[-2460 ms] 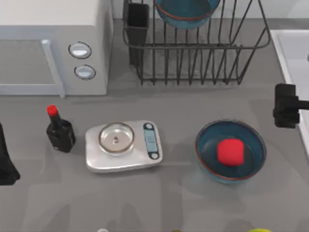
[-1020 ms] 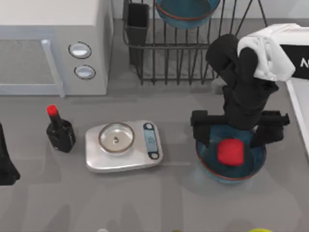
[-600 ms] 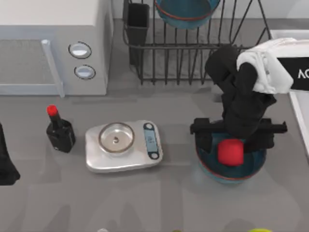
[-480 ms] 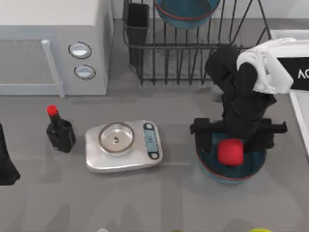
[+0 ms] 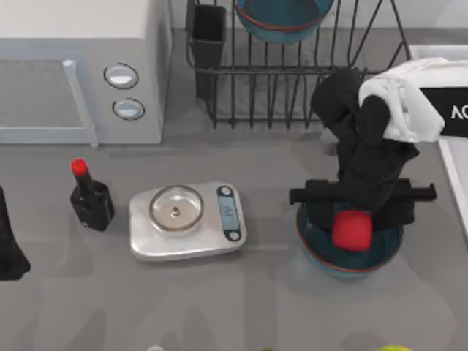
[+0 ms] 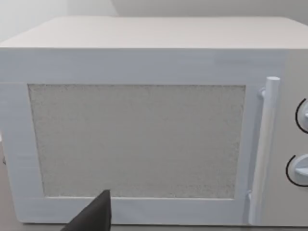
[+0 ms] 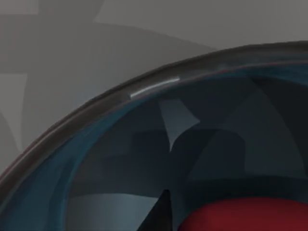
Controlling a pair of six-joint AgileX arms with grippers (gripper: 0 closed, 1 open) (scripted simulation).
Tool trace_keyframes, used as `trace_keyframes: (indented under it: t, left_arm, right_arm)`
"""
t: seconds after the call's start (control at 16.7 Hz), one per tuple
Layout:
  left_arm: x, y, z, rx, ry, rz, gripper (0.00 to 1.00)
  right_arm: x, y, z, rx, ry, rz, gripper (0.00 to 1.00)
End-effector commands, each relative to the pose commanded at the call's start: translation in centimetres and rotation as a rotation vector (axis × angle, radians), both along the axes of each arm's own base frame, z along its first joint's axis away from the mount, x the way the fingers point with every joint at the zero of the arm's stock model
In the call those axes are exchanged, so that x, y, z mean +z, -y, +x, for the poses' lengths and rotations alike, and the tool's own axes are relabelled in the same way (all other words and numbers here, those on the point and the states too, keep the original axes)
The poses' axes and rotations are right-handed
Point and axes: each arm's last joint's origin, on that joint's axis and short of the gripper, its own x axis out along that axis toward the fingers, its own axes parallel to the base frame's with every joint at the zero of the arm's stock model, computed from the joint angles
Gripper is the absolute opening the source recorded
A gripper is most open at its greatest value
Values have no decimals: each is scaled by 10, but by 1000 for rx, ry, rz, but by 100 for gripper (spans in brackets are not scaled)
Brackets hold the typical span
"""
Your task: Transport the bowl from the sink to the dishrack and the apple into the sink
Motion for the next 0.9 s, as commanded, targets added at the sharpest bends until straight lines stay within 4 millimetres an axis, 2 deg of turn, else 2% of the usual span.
trace_keyframes:
  t: [0.3,0.78,0.84,0.9]
  left_arm:
    - [0,0,0,0,0,0,100]
    - [0,0,0,0,0,0,100]
    - [0,0,0,0,0,0,100]
    - [0,0,0,0,0,0,100]
  right_arm:
    - [0,0,0,0,0,0,2]
    - [0,0,0,0,0,0,0]
    - [33,0,-2,7,52,-1,0]
    - [34,0,-2,6,54,0,0]
